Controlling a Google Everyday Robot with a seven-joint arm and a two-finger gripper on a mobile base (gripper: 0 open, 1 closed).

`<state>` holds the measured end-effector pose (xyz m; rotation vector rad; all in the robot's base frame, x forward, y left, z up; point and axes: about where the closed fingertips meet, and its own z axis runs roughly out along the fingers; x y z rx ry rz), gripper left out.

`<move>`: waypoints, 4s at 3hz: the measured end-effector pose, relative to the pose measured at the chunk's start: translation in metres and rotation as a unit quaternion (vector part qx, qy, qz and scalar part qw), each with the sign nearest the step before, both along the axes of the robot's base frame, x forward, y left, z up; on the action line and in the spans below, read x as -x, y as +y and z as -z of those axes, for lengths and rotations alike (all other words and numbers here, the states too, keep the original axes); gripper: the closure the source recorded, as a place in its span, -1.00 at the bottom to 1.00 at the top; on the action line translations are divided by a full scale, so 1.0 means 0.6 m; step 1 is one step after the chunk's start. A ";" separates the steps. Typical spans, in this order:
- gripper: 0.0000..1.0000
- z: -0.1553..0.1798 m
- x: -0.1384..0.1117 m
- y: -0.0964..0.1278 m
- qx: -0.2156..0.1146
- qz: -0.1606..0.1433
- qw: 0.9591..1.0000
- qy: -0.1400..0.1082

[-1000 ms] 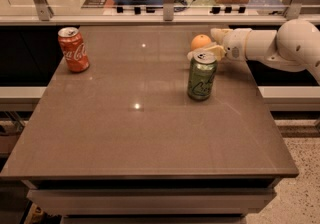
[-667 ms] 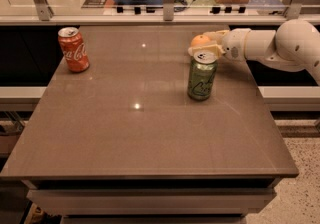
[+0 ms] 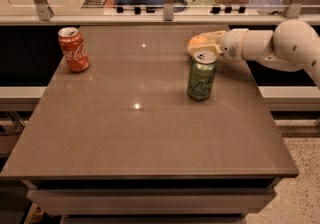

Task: Move orange near coke can

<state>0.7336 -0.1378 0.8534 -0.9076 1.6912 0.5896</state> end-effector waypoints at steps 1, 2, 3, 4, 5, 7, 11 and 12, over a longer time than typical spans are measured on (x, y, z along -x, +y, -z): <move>1.00 0.001 0.000 0.005 0.000 -0.002 1.000 0.001; 1.00 -0.005 -0.002 0.006 0.000 -0.004 1.000 0.002; 1.00 -0.042 -0.004 -0.008 0.006 0.006 1.000 0.002; 1.00 -0.085 -0.011 -0.024 0.013 0.020 1.000 -0.001; 1.00 -0.126 -0.009 -0.029 0.020 0.030 0.999 -0.002; 1.00 -0.194 0.016 0.026 0.036 0.014 0.999 -0.007; 1.00 -0.279 0.105 0.231 0.034 -0.019 0.999 -0.031; 1.00 -0.266 0.109 0.283 0.030 -0.012 0.999 -0.032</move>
Offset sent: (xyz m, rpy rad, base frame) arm 0.0002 0.0026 -0.0007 0.0007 0.0011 0.0037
